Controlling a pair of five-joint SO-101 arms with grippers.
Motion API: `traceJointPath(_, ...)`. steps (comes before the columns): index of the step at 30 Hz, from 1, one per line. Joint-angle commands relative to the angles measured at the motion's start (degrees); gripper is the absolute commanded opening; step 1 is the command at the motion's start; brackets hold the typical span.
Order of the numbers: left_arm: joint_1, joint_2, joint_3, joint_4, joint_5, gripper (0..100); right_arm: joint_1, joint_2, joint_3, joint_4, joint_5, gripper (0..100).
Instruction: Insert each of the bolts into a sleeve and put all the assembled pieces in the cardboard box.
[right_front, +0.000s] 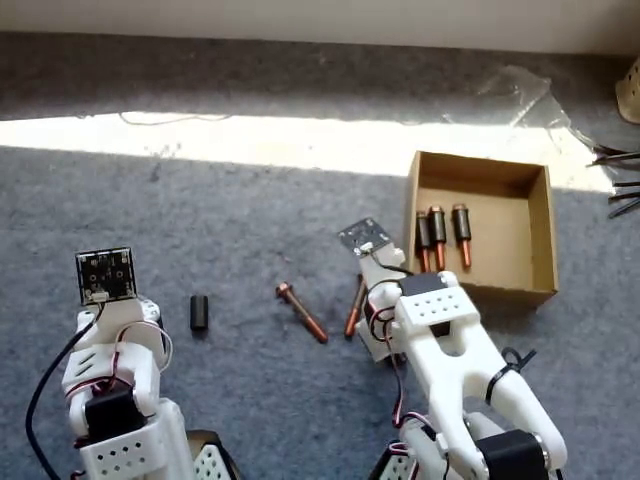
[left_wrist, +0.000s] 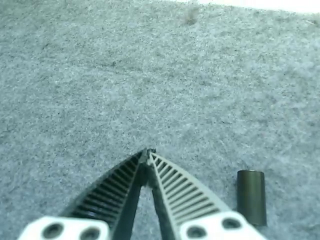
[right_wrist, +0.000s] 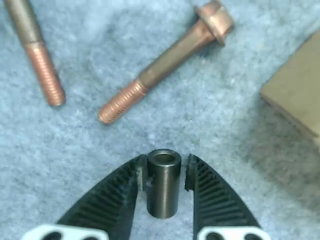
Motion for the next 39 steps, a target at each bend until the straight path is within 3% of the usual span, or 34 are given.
traceJointPath(1,-0.40,-0.75,-0.22,-1.05,-0.18,1,0.31,0.04,-0.92,-0.48,0.53,10.9)
traceJointPath(29,-0.40,-0.75,-0.22,-1.05,-0.18,1,0.57,0.04,2.59,-0.84,0.26,10.8)
traceJointPath(34,-0.40,-0.75,-0.22,-1.05,-0.18,1,0.57,0.04,2.42,-0.92,0.26,0.0)
traceJointPath(39,-0.40,-0.66,-0.22,-1.05,-0.18,1,0.57,0.04,2.07,-0.48,0.26,0.3)
